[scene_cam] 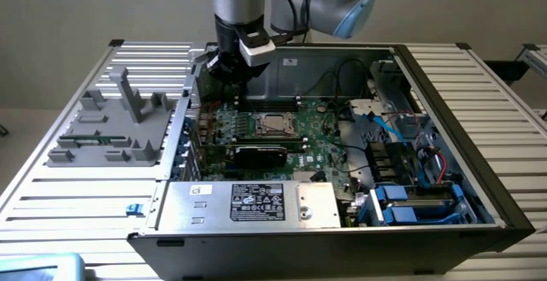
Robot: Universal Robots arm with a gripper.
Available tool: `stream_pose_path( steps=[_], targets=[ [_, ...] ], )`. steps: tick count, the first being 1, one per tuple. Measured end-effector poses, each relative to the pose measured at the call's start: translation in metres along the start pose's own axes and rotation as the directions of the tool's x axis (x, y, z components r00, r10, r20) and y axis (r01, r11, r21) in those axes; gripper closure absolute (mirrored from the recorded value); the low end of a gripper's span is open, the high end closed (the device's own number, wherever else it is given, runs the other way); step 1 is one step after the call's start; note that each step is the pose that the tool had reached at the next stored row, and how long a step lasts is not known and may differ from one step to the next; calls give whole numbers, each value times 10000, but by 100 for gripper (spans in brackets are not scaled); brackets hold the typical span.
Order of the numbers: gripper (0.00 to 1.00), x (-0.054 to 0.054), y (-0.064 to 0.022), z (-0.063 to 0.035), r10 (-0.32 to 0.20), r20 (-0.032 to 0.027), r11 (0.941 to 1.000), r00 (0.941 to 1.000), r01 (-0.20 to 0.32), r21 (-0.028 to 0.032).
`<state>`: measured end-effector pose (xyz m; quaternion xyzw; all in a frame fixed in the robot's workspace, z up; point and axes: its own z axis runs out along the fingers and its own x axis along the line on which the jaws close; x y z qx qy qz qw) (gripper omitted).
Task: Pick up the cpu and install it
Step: 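Install the first cpu locking lever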
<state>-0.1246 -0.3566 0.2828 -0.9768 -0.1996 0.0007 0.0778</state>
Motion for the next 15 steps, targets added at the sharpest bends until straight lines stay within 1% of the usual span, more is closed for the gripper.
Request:
stream_pose_path(
  steps=[3,4,9,10,12,13,14,15],
  targets=[
    [89,0,2,11,312,38,9995,9995,-313,27],
    [89,-1,3,21,378,38,9993,9993,-378,34],
    [89,-3,13,83,612,-8,9981,9981,-612,87],
    [89,-4,14,88,673,-1,9977,9977,-673,94],
    [89,-6,14,90,797,32,9968,9968,-797,111],
    [89,-7,14,91,862,49,9962,9963,-863,130],
    [89,-7,14,95,922,46,9956,9957,-923,163],
    [89,-7,14,99,962,22,9951,9954,-962,231]
  ],
)
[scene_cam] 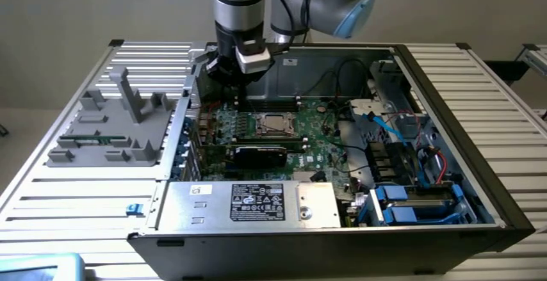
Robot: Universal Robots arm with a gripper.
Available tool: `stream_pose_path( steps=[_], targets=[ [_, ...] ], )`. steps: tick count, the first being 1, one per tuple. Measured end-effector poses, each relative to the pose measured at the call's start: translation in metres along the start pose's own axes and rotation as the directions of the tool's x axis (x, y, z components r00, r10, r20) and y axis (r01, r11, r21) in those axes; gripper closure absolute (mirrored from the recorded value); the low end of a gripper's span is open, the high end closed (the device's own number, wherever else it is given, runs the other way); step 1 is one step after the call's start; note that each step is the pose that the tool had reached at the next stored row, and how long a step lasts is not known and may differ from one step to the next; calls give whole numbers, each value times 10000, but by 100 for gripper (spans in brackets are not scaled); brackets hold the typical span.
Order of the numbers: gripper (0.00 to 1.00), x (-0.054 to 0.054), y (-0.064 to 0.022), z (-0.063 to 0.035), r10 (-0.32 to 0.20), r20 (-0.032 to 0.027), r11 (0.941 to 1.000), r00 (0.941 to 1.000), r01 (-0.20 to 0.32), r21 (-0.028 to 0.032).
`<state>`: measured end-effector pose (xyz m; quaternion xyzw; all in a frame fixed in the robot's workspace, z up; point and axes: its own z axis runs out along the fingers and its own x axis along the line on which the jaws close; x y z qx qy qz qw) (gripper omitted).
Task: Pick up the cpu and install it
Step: 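Install the first cpu locking lever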
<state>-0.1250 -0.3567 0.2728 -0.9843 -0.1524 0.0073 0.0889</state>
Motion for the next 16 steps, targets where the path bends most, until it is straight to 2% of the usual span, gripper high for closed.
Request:
stream_pose_path(
  steps=[2,3,7,11,14,16],
  targets=[
    [89,-1,2,10,72,-48,9999,10000,-71,122],
    [89,-1,3,18,118,-64,9998,9999,-117,160],
    [89,-4,8,52,318,-79,9992,9995,-316,225],
    [89,-14,9,73,452,-67,9985,9990,-450,309],
    [89,-21,10,94,493,-101,9978,9987,-488,445],
    [89,-22,13,115,538,-126,9973,9985,-531,507]
  ],
)
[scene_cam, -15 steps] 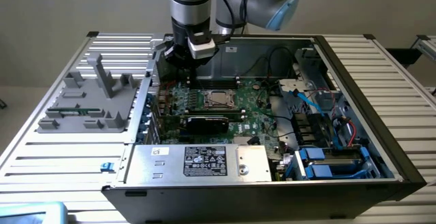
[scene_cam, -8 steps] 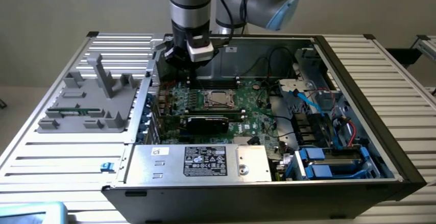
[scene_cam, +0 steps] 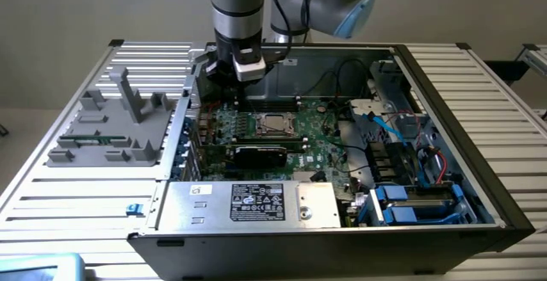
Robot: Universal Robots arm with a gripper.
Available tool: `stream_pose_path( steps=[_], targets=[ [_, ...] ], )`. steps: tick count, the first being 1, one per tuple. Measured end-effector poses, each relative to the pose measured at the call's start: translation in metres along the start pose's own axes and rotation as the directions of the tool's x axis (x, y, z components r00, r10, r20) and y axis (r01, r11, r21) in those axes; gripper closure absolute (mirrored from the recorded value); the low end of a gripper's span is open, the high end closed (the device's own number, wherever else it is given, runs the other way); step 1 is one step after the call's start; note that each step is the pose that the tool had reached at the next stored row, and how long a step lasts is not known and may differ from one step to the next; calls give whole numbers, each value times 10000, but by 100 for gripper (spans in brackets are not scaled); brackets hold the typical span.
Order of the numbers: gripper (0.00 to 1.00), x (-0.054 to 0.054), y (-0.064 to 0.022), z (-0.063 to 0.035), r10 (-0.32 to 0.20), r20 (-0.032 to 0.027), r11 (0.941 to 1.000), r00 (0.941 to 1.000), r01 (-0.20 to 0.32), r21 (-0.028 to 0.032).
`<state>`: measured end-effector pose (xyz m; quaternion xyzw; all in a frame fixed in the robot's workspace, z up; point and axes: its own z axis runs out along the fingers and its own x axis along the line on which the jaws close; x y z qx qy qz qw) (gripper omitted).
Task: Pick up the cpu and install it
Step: 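Install the first cpu locking lever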
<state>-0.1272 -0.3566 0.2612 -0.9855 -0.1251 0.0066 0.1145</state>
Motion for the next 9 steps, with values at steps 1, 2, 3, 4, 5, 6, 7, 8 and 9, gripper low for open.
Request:
stream_pose_path(
  steps=[1,2,3,4,5,6,7,8,9],
  targets=[
    [89,-1,4,14,33,-10,10000,10000,-33,12],
    [89,-3,6,26,60,-19,10000,10000,-60,28],
    [89,-5,7,34,89,-34,9999,10000,-89,57],
    [89,-7,8,39,119,-52,9999,9999,-119,109],
    [89,-8,8,43,153,-77,9997,9999,-152,184],
    [89,-9,9,47,194,-101,9995,9998,-192,257],
    [89,-9,10,52,246,-126,9992,9996,-241,317],
    [89,-9,12,61,291,-145,9990,9995,-285,355],
    [89,-9,13,70,336,-160,9987,9993,-330,381]
  ],
)
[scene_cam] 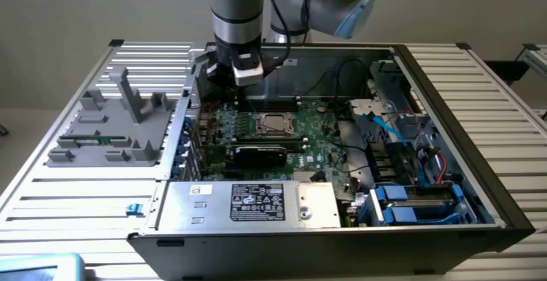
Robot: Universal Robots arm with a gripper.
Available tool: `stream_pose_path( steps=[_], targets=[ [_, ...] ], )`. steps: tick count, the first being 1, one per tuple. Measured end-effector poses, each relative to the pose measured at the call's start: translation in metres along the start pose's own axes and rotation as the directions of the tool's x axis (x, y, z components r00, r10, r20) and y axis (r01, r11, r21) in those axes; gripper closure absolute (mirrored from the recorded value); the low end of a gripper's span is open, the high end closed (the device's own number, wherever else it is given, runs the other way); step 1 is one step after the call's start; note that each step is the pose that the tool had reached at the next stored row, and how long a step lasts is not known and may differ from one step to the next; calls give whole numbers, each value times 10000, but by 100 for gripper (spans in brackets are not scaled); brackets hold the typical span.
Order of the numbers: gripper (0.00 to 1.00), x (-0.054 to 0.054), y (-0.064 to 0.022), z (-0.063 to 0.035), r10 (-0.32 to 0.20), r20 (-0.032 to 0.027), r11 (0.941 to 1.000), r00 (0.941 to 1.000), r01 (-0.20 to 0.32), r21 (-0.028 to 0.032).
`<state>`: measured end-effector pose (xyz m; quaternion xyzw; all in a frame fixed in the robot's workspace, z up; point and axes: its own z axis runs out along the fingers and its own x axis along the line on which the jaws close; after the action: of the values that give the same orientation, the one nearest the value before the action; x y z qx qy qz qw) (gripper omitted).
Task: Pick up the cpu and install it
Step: 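Install the first cpu locking lever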
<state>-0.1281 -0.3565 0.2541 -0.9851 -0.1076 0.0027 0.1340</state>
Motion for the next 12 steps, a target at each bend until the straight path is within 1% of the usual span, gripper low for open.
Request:
stream_pose_path(
  steps=[1,2,3,4,5,7,8,9,10,12],
  targets=[
    [89,0,2,7,41,-16,10000,10000,-40,32],
    [89,1,4,14,82,-38,9999,10000,-81,83],
    [89,1,6,19,115,-67,9998,9999,-114,175],
    [89,0,6,22,146,-102,9995,9998,-142,298],
    [89,0,6,23,157,-140,9988,9998,-150,469],
    [89,0,6,23,175,-208,9964,9996,-157,834],
    [89,0,6,23,189,-238,9952,9995,-165,967],
    [89,0,6,23,215,-256,9946,9994,-188,1019],
    [89,0,6,23,231,-265,9943,9994,-202,1047],
    [89,4,7,22,255,-280,9938,9993,-223,1086]
  ],
)
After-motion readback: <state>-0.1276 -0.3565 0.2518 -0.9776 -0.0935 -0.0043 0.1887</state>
